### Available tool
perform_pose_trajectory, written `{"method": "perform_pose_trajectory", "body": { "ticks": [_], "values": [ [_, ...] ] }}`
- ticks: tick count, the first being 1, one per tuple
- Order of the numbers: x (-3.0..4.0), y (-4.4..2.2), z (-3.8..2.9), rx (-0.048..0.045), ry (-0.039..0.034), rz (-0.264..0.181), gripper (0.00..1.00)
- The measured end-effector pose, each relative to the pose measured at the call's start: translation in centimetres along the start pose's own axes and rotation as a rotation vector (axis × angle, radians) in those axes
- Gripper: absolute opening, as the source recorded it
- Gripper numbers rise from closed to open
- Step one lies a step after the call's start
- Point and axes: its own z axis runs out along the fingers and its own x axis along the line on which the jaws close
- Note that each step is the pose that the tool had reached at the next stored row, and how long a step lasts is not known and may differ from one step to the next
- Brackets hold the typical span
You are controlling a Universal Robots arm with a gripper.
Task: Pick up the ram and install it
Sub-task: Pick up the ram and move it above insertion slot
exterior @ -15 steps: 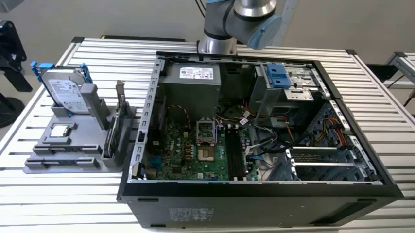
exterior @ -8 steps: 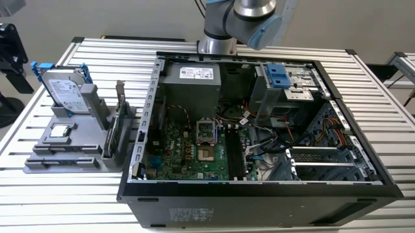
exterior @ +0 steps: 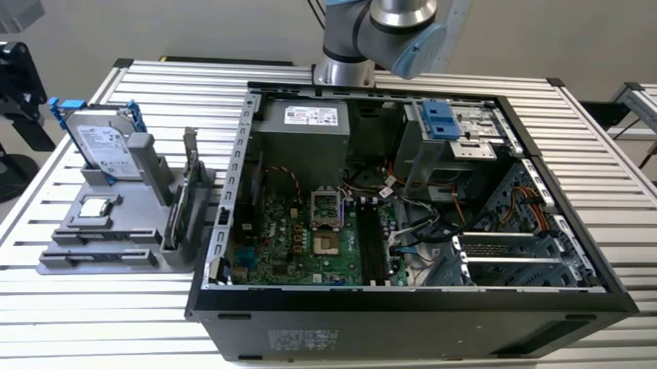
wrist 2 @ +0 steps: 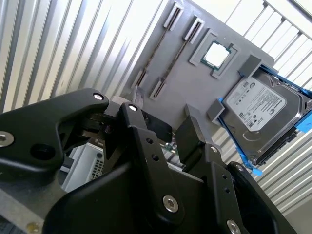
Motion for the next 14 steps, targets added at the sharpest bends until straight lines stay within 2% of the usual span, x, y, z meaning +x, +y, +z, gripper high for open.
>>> {"method": "perform_pose_trajectory", "body": {
  "ticks": [14],
  "values": [
    [0.01, -0.02, 0.78, 0.0000, -0.0002, 0.000, 1.00]
  ]
}}
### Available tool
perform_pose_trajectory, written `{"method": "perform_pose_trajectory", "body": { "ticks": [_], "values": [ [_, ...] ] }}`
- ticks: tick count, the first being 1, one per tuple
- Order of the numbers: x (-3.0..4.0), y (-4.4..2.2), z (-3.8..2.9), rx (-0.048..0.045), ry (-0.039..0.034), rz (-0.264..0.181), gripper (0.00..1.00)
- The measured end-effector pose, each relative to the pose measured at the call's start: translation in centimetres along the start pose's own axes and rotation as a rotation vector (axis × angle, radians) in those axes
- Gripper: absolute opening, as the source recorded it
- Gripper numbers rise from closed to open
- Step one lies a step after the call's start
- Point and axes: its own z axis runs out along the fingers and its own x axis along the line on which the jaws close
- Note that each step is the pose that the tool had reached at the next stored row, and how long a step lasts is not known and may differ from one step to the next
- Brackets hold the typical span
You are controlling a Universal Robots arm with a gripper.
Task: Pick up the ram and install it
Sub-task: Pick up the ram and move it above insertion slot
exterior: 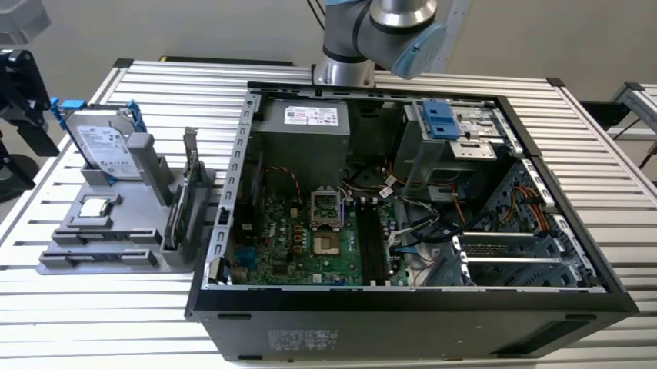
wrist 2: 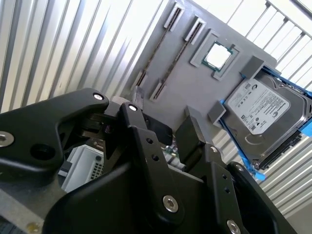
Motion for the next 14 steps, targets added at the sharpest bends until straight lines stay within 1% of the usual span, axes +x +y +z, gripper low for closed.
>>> {"method": "perform_pose_trajectory", "body": {
  "ticks": [14],
  "values": [
    [0.01, -0.02, 0.79, 0.0000, -0.0006, 0.000, 1.00]
  ]
}}
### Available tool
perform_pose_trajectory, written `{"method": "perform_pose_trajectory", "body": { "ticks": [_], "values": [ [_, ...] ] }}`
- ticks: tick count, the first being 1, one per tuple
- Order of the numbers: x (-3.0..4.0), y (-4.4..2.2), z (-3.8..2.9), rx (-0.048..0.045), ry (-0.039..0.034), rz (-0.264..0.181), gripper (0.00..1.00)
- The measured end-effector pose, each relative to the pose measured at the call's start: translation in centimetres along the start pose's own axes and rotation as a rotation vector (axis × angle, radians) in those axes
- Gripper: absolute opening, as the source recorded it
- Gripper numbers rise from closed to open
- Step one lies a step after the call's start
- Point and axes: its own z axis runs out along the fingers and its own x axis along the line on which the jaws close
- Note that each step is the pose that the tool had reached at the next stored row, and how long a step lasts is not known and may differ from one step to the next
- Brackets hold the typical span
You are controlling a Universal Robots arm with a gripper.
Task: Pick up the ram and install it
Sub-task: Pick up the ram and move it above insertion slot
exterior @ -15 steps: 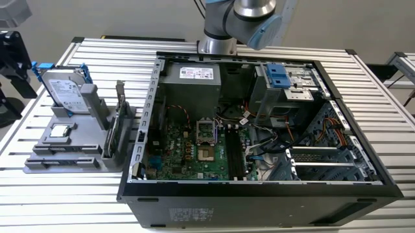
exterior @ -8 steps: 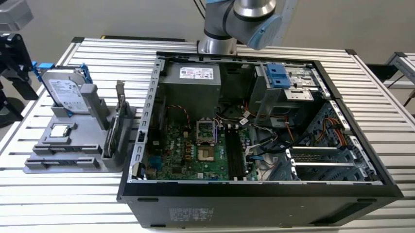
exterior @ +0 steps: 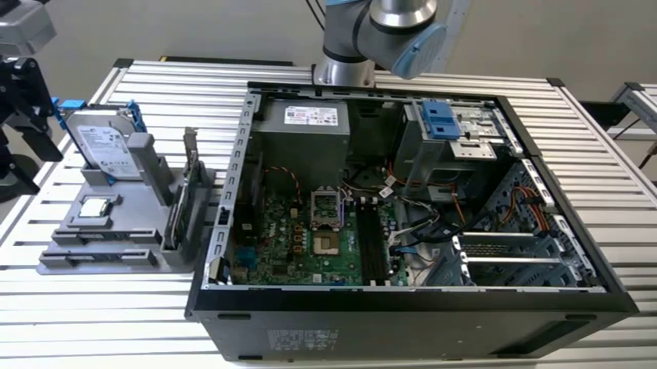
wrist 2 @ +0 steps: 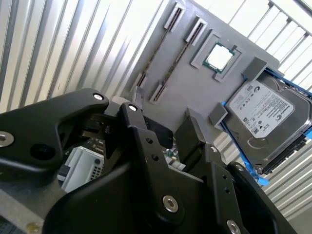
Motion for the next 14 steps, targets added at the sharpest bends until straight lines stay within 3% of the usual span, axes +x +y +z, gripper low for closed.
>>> {"method": "perform_pose_trajectory", "body": {
  "ticks": [14],
  "values": [
    [0.02, -0.02, 0.95, -0.0002, -0.0045, -0.003, 1.00]
  ]
}}
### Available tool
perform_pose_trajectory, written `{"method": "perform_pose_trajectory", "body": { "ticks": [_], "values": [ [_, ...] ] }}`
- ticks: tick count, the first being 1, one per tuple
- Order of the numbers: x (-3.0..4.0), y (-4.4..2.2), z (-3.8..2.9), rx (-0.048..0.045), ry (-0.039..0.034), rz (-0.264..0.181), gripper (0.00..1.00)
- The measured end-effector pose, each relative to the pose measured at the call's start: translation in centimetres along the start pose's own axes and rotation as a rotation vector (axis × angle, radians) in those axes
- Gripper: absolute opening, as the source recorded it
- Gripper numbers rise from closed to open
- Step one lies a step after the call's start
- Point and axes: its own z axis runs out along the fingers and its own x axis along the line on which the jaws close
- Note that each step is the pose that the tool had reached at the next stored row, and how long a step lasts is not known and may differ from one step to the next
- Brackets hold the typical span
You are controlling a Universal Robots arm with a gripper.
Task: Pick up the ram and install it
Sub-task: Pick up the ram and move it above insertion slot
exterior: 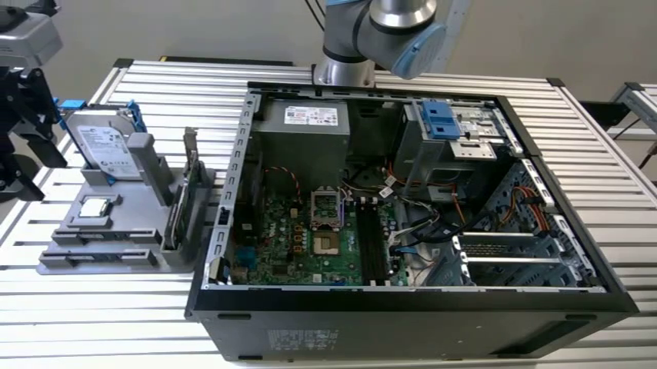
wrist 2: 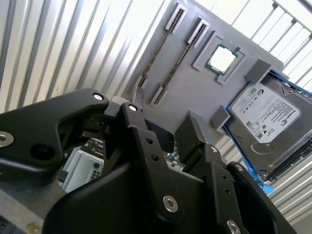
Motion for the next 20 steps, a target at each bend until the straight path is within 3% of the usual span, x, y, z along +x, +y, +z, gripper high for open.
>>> {"method": "perform_pose_trajectory", "body": {
  "ticks": [20],
  "values": [
    [0.01, -0.02, 0.94, -0.0003, -0.0003, -0.017, 1.00]
  ]
}}
